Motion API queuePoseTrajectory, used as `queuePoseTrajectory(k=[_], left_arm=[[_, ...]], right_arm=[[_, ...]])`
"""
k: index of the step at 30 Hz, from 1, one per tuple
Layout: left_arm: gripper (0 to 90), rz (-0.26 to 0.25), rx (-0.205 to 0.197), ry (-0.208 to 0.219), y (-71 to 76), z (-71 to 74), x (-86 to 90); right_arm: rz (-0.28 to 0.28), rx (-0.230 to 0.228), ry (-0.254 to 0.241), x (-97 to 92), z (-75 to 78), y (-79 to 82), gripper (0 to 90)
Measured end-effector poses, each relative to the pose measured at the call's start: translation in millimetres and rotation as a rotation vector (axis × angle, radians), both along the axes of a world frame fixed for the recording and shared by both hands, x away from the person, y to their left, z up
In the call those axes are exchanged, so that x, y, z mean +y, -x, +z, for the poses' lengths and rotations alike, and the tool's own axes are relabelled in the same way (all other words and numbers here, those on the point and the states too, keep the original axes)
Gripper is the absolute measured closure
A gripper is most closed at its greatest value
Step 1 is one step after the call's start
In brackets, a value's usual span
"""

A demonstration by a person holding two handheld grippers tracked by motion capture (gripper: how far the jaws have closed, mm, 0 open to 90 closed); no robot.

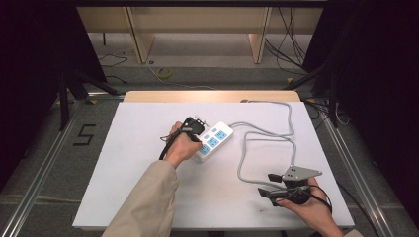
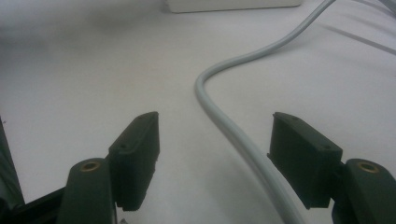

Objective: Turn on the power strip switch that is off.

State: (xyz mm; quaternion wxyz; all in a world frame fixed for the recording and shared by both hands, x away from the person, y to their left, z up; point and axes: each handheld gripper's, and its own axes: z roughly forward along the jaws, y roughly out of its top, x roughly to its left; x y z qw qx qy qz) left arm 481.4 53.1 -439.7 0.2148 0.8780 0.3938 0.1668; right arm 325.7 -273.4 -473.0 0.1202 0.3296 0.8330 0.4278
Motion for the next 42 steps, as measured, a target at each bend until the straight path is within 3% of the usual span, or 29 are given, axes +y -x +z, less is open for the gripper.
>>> queuePoseTrajectory(k=[15,19,26,32,42], left_arm=[[50.2,0.003,-0.044,0.128,27.2,15.5,31.8],[45.5,-0.006,-0.075,0.136,38.0,15.0,38.7],[36.1,0.003,-0.058,0.160,54.6,7.7,52.2],[31.1,-0.010,-0.045,0.189,69.2,4.3,59.3],[29.4,-0.043,-0.075,0.205,87.2,-2.8,67.3]], right_arm=[[0.000,0.000,0.003,1.2,-0.2,-0.1,34.1],[0.001,-0.001,0.004,0.9,-0.2,-0.2,34.0],[0.001,0.000,0.003,0.9,-0.3,-0.3,34.0],[0.000,0.000,0.003,1.1,-0.2,-0.2,33.9],[-0.002,0.001,0.003,1.2,-0.3,-0.4,33.9]])
